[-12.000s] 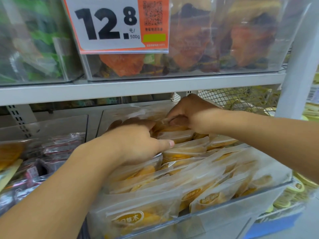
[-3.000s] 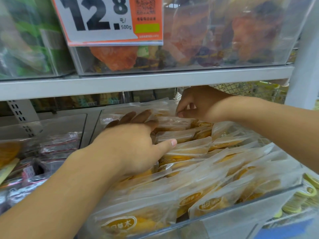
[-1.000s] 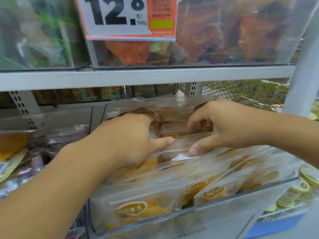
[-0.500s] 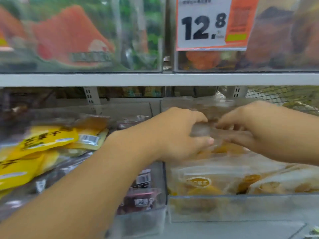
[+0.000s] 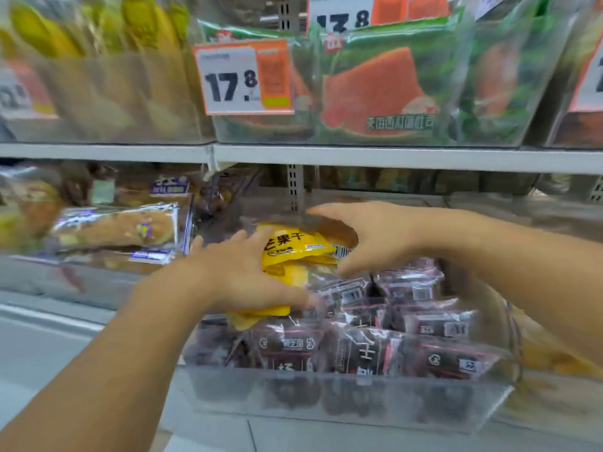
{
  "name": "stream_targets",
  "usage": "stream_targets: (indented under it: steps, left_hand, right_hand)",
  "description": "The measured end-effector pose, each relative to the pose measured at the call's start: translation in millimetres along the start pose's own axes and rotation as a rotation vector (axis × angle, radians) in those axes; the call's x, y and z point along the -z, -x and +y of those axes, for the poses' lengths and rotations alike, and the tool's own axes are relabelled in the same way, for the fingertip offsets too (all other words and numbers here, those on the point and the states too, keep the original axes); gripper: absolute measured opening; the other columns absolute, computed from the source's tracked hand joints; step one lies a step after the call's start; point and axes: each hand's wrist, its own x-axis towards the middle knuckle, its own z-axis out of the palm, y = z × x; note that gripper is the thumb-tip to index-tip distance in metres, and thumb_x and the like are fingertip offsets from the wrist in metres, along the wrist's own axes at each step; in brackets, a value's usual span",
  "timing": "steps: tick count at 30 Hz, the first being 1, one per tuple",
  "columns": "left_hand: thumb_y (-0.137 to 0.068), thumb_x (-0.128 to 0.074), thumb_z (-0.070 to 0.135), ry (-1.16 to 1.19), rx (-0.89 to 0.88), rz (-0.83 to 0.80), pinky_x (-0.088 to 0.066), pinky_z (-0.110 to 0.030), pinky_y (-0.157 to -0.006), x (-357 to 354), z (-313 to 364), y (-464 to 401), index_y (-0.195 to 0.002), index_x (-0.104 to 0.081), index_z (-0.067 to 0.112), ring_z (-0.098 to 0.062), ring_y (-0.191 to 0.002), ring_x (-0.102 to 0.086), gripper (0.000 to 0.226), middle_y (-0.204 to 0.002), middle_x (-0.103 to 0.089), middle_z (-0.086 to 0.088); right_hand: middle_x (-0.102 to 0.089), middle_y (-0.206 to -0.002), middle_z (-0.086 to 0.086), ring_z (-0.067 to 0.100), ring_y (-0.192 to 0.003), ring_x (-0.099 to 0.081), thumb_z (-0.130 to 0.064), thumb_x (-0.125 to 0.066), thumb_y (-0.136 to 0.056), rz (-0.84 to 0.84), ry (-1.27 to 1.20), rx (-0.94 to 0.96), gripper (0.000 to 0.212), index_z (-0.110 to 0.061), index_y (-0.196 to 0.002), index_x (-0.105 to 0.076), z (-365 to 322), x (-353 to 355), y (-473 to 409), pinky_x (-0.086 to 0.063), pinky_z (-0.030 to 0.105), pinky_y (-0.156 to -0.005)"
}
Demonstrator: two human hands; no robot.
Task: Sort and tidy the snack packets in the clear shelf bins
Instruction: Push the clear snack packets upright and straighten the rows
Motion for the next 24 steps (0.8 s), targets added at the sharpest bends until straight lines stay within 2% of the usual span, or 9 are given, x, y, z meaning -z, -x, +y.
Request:
stream_targets:
  steps: [2, 4, 7, 9, 12, 15, 18, 21, 24]
  left_hand:
    - [-0.029, -0.054, 0.093, 0.087, -0.082, 0.055, -0.040, -0.043, -0.110, -3.8, -1.7, -3.8, -0.152, -0.016, 0.049, -0.023, -0.132, -0.048, 0.136, -0.150, -0.042, 0.007]
    - [-0.037, -0.065, 0.076, 0.173, -0.166, 0.141, -0.052, -0.034, -0.090, -4.4, -4.2, -6.3, -0.142, -0.036, 0.050, -0.013, -0.104, -0.061, 0.112, -0.117, -0.060, 0.015]
    - [-0.045, -0.077, 0.058, 0.304, -0.222, 0.260, -0.049, -0.018, -0.062, -0.8, -11.2, -4.1, -0.126, -0.057, 0.050, 0.006, -0.069, -0.061, 0.084, -0.078, -0.064, 0.024]
    - [-0.049, -0.080, 0.051, 0.373, -0.220, 0.349, -0.044, -0.016, -0.054, -0.4, -16.2, -3.4, -0.120, -0.063, 0.046, 0.008, -0.056, -0.059, 0.073, -0.065, -0.065, 0.021]
    - [-0.055, -0.083, 0.043, 0.417, -0.225, 0.397, -0.043, -0.019, -0.049, -2.6, -21.5, -2.6, -0.117, -0.064, 0.044, 0.004, -0.048, -0.057, 0.065, -0.060, -0.066, 0.016]
    - [-0.053, -0.083, 0.041, 0.459, -0.230, 0.429, -0.040, -0.017, -0.047, -3.3, -23.0, 1.4, -0.115, -0.062, 0.044, -0.001, -0.047, -0.055, 0.065, -0.056, -0.061, 0.018]
    - [-0.052, -0.083, 0.046, 0.444, -0.218, 0.485, -0.043, -0.022, -0.060, -4.9, -22.3, 1.4, -0.128, -0.059, 0.041, -0.002, -0.067, -0.056, 0.081, -0.092, -0.062, 0.020]
    - [-0.055, -0.081, 0.051, 0.493, -0.159, 0.536, -0.041, -0.024, -0.073, -0.7, -17.2, 5.4, -0.132, -0.058, 0.036, -0.009, -0.094, -0.056, 0.082, -0.117, -0.058, 0.015]
    - [-0.070, -0.075, 0.047, 0.725, -0.051, 0.632, -0.041, -0.019, -0.064, 9.2, -9.2, 10.0, -0.114, -0.066, 0.030, -0.006, -0.087, -0.058, 0.049, -0.101, -0.063, 0.013]
  right_hand:
    - [-0.048, -0.146, -0.005, 0.012, -0.118, -0.055, -0.025, -0.076, -0.082, -0.070, -0.103, 0.011, 0.091, -0.031, -0.156, -0.022, -0.8, -3.7, -18.9, -0.046, 0.025, -0.100]
    - [-0.061, -0.126, -0.008, 0.006, -0.097, -0.061, -0.028, -0.078, -0.079, -0.082, -0.108, 0.030, 0.080, -0.032, -0.148, -0.036, -1.9, -5.2, -28.8, -0.051, 0.021, -0.084]
    - [-0.066, -0.108, -0.012, 0.001, -0.087, -0.060, -0.046, -0.079, -0.075, 0.005, -0.037, 0.030, 0.061, -0.030, -0.129, -0.057, 1.8, -1.6, -31.4, -0.048, 0.023, -0.074]
    - [-0.068, -0.097, -0.009, 0.009, -0.082, -0.062, -0.049, -0.072, -0.081, 0.069, -0.008, 0.027, 0.043, -0.027, -0.117, -0.065, 3.7, -3.2, -28.0, -0.050, 0.031, -0.069]
    - [-0.065, -0.071, 0.002, 0.022, -0.064, -0.058, -0.033, -0.056, -0.090, 0.121, 0.082, 0.056, 0.016, -0.020, -0.091, -0.066, -0.5, -11.0, -21.5, -0.049, 0.042, -0.061]
    - [-0.058, -0.063, 0.008, 0.024, -0.055, -0.047, -0.024, -0.050, -0.094, 0.113, 0.079, 0.018, 0.022, -0.014, -0.075, -0.057, -10.2, -7.6, -9.9, -0.046, 0.042, -0.057]
    - [-0.053, -0.061, 0.006, 0.020, -0.054, -0.041, -0.018, -0.047, -0.099, 0.117, 0.067, -0.021, 0.029, -0.015, -0.071, -0.054, -15.0, 5.1, 9.8, -0.041, 0.037, -0.055]
    - [-0.051, -0.062, 0.002, 0.021, -0.056, -0.045, -0.026, -0.043, -0.103, 0.160, 0.142, -0.045, 0.033, -0.018, -0.071, -0.048, -17.6, 11.2, 38.1, -0.042, 0.042, -0.059]
    - [-0.052, -0.065, -0.001, 0.020, -0.059, -0.051, -0.042, -0.030, -0.101, 0.300, 0.227, -0.118, 0.034, -0.023, -0.077, -0.044, -14.9, 1.1, 66.3, -0.046, 0.042, -0.061]
